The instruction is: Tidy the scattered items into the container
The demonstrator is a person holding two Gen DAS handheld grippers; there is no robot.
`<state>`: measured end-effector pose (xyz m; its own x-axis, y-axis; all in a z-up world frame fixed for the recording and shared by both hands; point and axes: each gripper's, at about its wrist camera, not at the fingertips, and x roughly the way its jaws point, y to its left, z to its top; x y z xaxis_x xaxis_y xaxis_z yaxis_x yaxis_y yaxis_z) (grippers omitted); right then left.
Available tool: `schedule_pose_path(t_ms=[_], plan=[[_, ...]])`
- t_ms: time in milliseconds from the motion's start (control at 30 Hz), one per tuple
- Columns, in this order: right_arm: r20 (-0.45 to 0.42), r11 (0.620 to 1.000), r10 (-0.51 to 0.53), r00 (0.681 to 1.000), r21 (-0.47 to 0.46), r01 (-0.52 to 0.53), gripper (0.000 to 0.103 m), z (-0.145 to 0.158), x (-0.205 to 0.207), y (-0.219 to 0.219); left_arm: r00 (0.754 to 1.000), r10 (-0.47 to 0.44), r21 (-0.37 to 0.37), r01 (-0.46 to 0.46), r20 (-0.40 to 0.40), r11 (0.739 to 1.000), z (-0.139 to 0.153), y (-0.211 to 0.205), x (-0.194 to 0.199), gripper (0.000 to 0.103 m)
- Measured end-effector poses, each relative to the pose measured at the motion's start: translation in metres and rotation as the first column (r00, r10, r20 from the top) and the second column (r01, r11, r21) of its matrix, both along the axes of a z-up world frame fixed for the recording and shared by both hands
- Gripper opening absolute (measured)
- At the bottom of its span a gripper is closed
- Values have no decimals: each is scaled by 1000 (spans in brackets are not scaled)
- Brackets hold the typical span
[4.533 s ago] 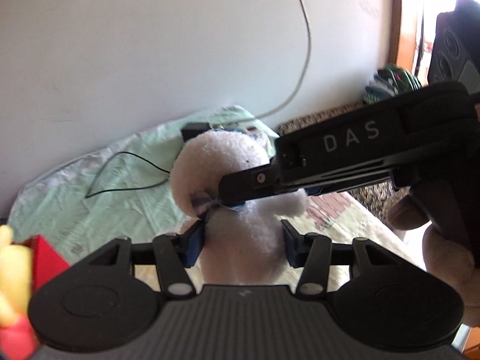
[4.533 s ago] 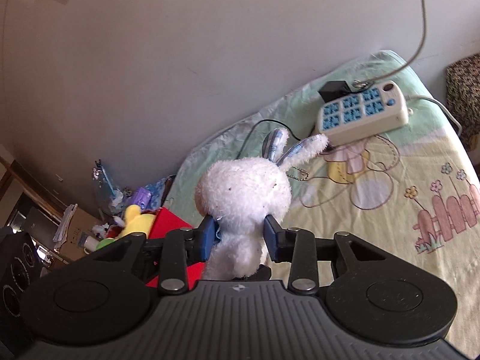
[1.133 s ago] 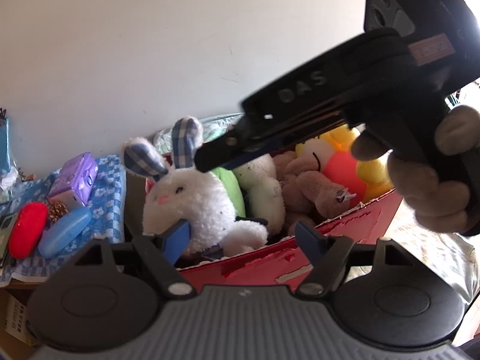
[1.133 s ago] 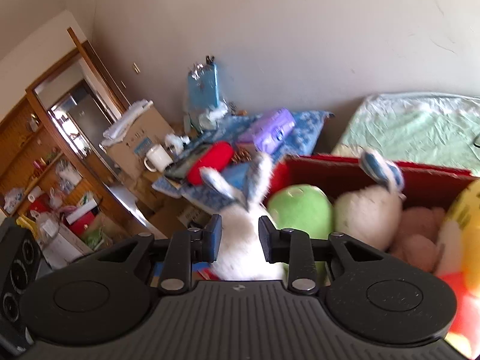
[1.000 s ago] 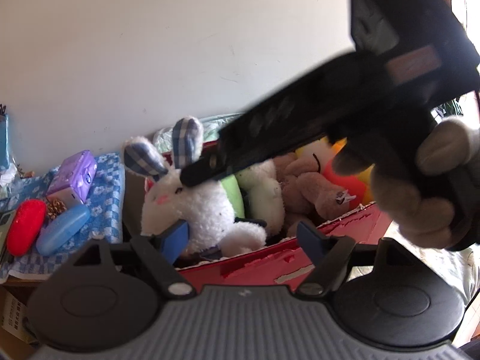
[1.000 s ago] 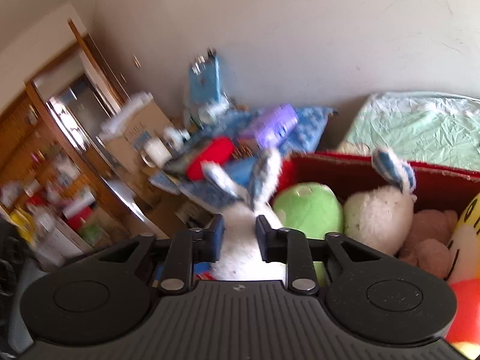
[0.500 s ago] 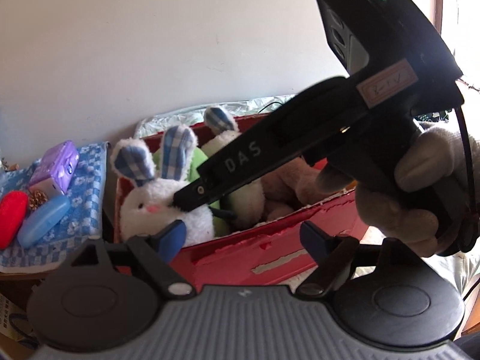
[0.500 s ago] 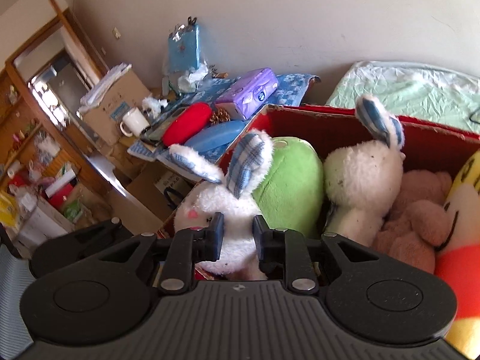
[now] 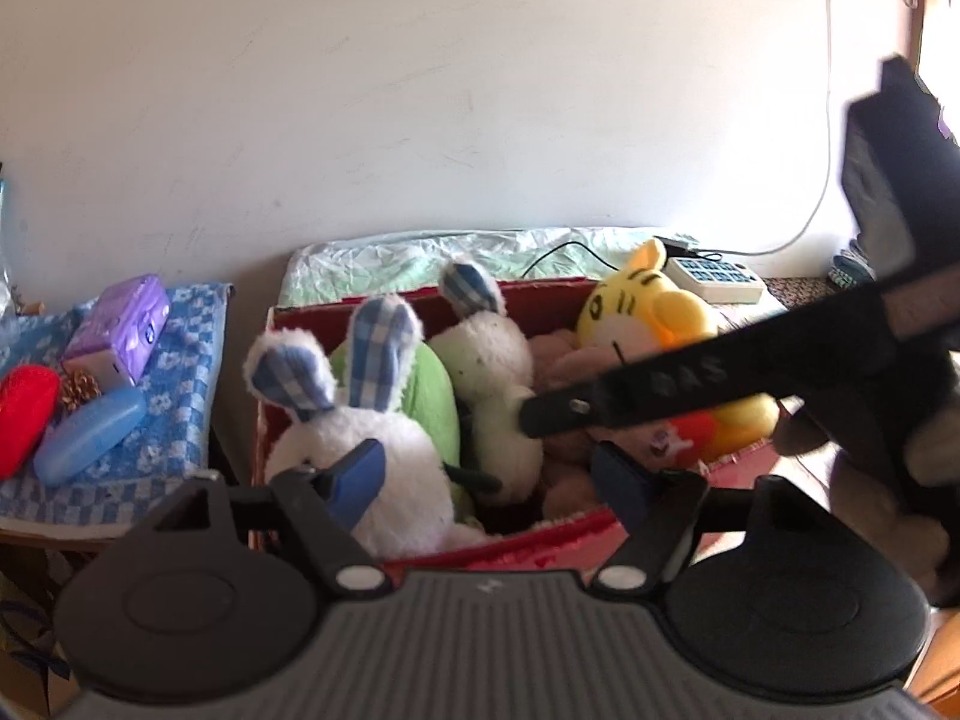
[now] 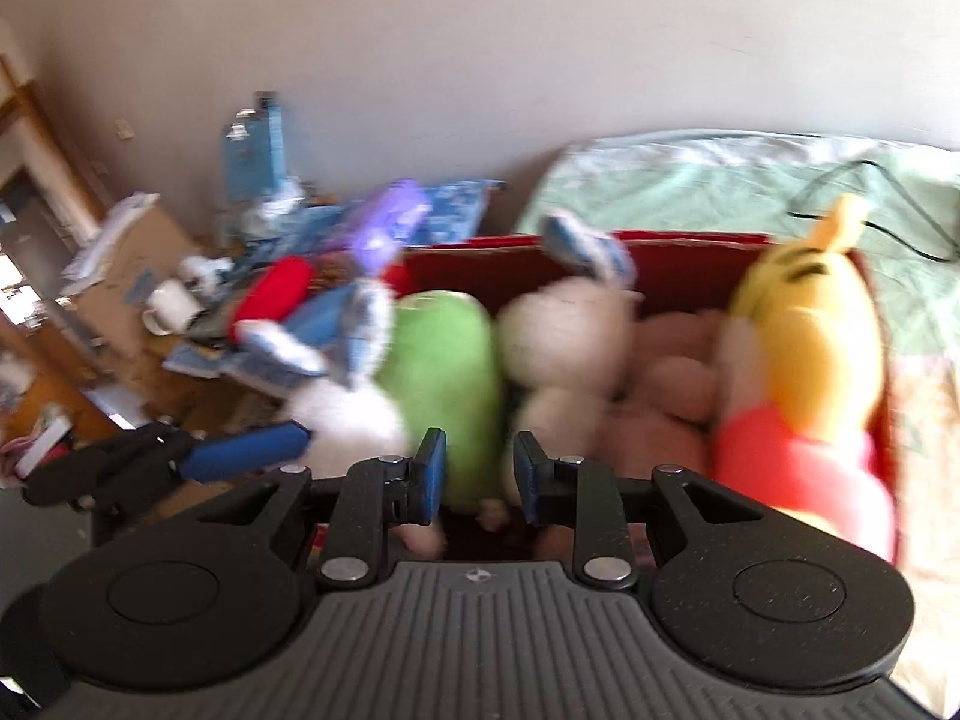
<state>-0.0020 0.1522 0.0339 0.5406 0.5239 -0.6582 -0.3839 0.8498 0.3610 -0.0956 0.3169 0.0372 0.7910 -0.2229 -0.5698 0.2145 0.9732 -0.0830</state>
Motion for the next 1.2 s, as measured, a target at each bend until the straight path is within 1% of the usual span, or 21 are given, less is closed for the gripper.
schedule_pose_path(t_ms=[67,133,300,367,400,433,500,633,700,767,833,900,1000,1067,1200], plan=[[3,999,-41,999,-5,41,26,3,-2,-6,1000,16,9,-16,-9,1000,2,-1,4,77],[15,997,-72,997,-14,72,27,7,-7,-11,999,28,12,-28,-22,1000,5,-2,8,80],[31,993,-110,993,-40,112,30,17,-13,-20,998,55,33,-55,-19,998,15,-6,15,80],[22,989,-136,990,-46,137,36,21,-15,-24,997,73,49,-72,-21,996,21,-8,19,83],[20,987,-150,989,-49,150,37,24,-17,-25,996,84,67,-82,-32,994,24,-10,22,89],[22,986,-160,987,-50,161,39,27,-19,-27,994,95,91,-91,-47,992,25,-13,26,92],[35,984,-171,985,-51,173,42,32,-24,-30,992,113,120,-105,-63,987,28,-17,31,92],[62,977,-199,978,-61,202,45,40,-30,-37,988,123,108,-113,-93,988,34,-22,34,94],[69,971,-221,973,-72,226,50,43,-31,-43,984,142,110,-130,-107,985,37,-25,36,97],[74,965,-243,967,-87,249,60,43,-31,-49,978,175,121,-161,-114,980,39,-28,38,99],[75,960,-256,964,-101,263,62,44,-32,-55,969,215,137,-199,-121,970,42,-32,40,100],[74,963,-245,967,-99,251,62,44,-33,-60,959,253,150,-234,-125,961,43,-38,40,101],[71,965,-232,970,-110,239,66,43,-32,-64,944,294,158,-271,-149,950,43,-47,41,102],[68,964,-230,971,-122,237,73,43,-31,-68,931,326,162,-300,-164,940,43,-52,41,102],[49,970,-207,977,-121,211,77,44,-31,-78,898,404,194,-371,-176,908,43,-64,41,102]])
